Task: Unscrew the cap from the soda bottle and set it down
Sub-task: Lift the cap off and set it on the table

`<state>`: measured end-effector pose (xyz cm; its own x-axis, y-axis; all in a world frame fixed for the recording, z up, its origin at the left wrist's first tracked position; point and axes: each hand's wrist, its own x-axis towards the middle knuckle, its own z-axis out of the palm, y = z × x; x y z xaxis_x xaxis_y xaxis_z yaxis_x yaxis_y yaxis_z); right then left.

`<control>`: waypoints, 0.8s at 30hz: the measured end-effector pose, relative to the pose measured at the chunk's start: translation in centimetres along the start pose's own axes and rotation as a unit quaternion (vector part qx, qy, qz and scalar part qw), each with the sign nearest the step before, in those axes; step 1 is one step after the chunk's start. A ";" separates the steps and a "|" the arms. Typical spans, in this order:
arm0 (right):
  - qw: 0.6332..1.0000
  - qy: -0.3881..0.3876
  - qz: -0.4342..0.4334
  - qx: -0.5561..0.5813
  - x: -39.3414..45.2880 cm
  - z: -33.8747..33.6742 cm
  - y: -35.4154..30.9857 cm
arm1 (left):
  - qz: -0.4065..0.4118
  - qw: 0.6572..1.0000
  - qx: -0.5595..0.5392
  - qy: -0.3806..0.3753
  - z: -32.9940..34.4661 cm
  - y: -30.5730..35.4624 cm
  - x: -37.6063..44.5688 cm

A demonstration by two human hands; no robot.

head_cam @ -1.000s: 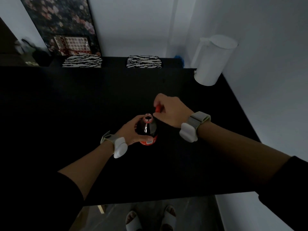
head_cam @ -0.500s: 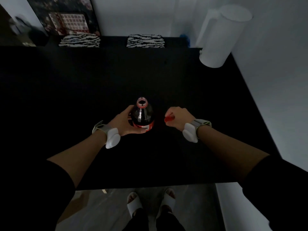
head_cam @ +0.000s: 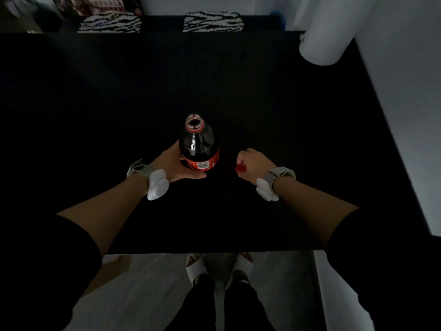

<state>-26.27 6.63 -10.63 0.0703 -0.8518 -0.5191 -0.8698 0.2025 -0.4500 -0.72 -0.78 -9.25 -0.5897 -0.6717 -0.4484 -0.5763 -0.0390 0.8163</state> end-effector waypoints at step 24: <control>0.997 0.075 -0.007 0.007 -1.9 -4.4 -0.4 | 0.011 1.000 -0.022 0.009 -1.3 2.6 -1.7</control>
<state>-28.20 5.99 -6.26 0.0072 -0.9167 -0.3995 -0.8619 0.1969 -0.4673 -0.53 -0.70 -5.93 -0.5916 -0.6860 -0.4236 -0.5375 -0.0560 0.8414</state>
